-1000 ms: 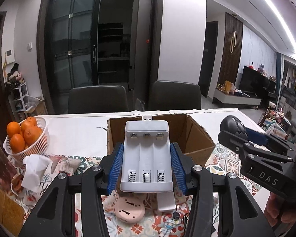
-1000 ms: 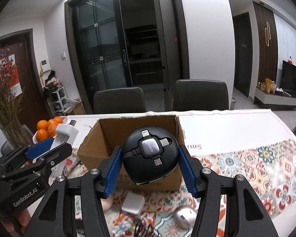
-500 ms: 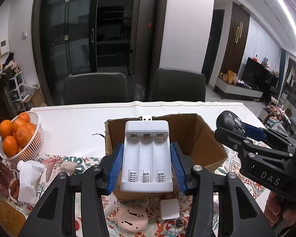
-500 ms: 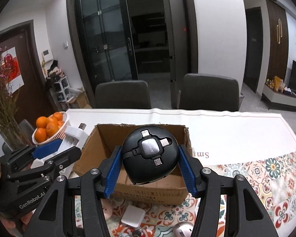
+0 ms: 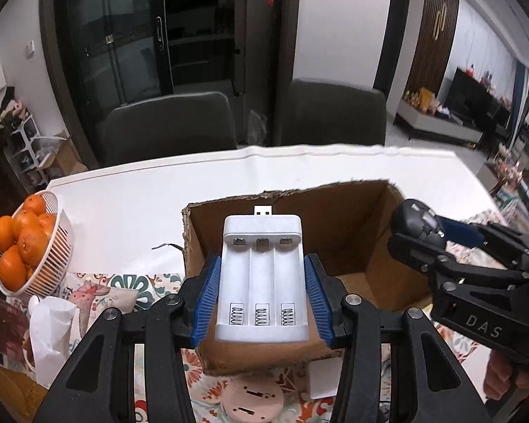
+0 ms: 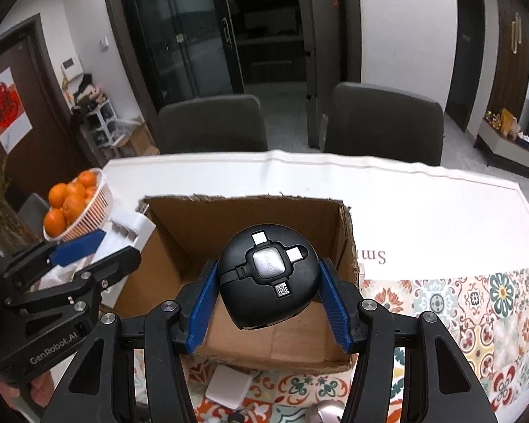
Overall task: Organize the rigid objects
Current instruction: 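Carry the charger into the box and open the left tool while the right tool drops the reel in, then withdraw both tools from the box back toward the remaining items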
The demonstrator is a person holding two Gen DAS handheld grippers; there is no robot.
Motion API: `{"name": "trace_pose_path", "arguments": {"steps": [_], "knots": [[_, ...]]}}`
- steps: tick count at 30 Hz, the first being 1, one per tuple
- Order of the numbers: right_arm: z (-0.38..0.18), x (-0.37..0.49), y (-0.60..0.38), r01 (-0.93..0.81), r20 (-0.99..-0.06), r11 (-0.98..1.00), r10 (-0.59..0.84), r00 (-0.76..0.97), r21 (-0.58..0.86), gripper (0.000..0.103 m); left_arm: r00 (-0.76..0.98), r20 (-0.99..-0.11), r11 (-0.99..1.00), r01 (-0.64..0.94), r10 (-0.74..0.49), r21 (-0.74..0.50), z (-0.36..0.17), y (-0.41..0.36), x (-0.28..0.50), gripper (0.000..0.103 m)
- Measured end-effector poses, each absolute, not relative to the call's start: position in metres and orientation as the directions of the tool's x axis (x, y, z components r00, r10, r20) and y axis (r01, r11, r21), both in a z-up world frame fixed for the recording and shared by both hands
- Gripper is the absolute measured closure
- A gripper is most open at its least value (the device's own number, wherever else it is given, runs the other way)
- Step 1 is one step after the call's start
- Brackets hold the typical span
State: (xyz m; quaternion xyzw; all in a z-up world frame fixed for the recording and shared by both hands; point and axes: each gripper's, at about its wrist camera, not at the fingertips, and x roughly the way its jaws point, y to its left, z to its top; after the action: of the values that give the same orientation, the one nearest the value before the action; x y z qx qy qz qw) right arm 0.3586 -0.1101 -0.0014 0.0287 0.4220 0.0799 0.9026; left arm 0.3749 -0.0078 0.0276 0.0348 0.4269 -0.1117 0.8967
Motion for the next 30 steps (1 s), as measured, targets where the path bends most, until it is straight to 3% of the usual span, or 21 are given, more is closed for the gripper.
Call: {"name": "trace_pose_path", "arguments": {"steps": [8,9,11,13,19,30], "knots": [[-0.024,0.372,-0.114,-0.114,-0.813,0.988,0.152,0.562,0.106,0.047,0.543,-0.829,0.970,0.241,-0.131,0.005,0.001,-0.016,0.387,0.055],[-0.026,0.372,-0.115,-0.115,-0.816,0.988,0.151,0.558,0.104,0.047,0.534,-0.835,0.971,0.240,-0.133,-0.001,-0.001,-0.017,0.388,0.053],[-0.028,0.372,-0.116,-0.111,-0.816,0.989,0.142,0.560,0.096,0.046,0.531,-0.837,0.973,0.232,-0.133,-0.007,-0.004,-0.018,0.387,0.038],[-0.025,0.370,-0.115,-0.108,-0.811,0.990,0.132,0.570,0.085,0.045,0.536,-0.834,0.973,0.229,-0.132,-0.007,-0.004,-0.018,0.385,0.038],[-0.011,0.355,-0.117,-0.091,-0.778,0.994,0.102,0.620,0.058,0.045,0.587,-0.800,0.975,0.221,-0.126,0.009,0.010,-0.017,0.365,0.038],[0.021,0.301,-0.123,-0.048,-0.681,0.996,0.087,0.727,0.076,0.041,0.688,-0.716,0.986,0.167,-0.114,0.003,0.045,-0.002,0.310,0.027]]}}
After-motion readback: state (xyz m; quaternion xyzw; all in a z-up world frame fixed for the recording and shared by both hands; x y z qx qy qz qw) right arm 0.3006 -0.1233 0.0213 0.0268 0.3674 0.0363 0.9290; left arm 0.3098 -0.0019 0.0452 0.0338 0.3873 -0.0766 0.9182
